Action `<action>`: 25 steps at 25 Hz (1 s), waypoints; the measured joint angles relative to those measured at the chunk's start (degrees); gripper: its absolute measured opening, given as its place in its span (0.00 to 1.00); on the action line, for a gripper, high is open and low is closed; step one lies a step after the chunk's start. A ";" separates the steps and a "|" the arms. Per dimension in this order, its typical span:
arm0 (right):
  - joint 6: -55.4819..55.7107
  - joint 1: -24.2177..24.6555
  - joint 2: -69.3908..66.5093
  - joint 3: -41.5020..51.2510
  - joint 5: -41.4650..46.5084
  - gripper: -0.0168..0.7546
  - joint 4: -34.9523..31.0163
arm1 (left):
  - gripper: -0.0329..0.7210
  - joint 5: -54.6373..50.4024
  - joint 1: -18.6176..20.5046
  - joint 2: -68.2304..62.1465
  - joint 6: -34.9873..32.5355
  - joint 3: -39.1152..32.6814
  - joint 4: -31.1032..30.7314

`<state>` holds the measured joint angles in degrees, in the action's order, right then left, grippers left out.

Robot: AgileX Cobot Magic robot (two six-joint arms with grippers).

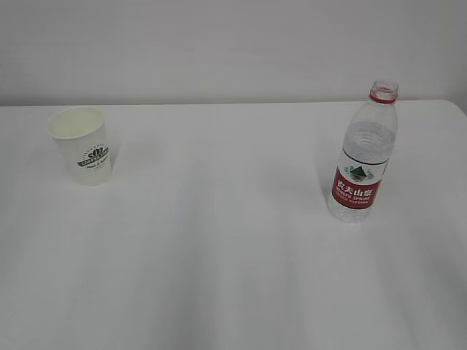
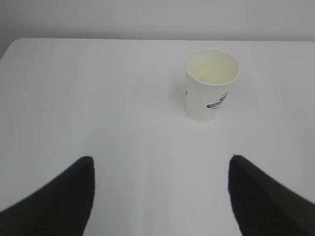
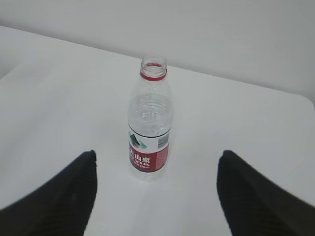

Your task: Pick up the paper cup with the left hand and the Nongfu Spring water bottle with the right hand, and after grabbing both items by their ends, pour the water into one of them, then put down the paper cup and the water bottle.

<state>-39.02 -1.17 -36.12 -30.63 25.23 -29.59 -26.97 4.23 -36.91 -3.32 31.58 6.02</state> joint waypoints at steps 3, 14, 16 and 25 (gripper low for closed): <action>-0.79 0.08 -1.97 0.00 -0.93 0.82 -1.65 | 0.90 0.49 0.00 -2.19 -0.08 0.00 0.00; -7.96 0.08 -8.88 0.00 -4.98 0.83 -10.10 | 0.93 5.74 0.00 -8.38 -0.21 0.00 1.68; -10.74 0.08 -10.35 0.00 -5.36 0.83 -13.05 | 0.93 6.84 0.00 -9.33 -0.21 0.00 1.71; -31.84 0.08 -14.15 0.00 -6.89 0.83 -33.92 | 0.92 9.14 0.00 -12.36 -0.21 0.00 1.84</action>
<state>-70.86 -1.09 -50.27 -30.63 18.34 -63.51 -17.83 4.23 -49.27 -3.54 31.58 7.86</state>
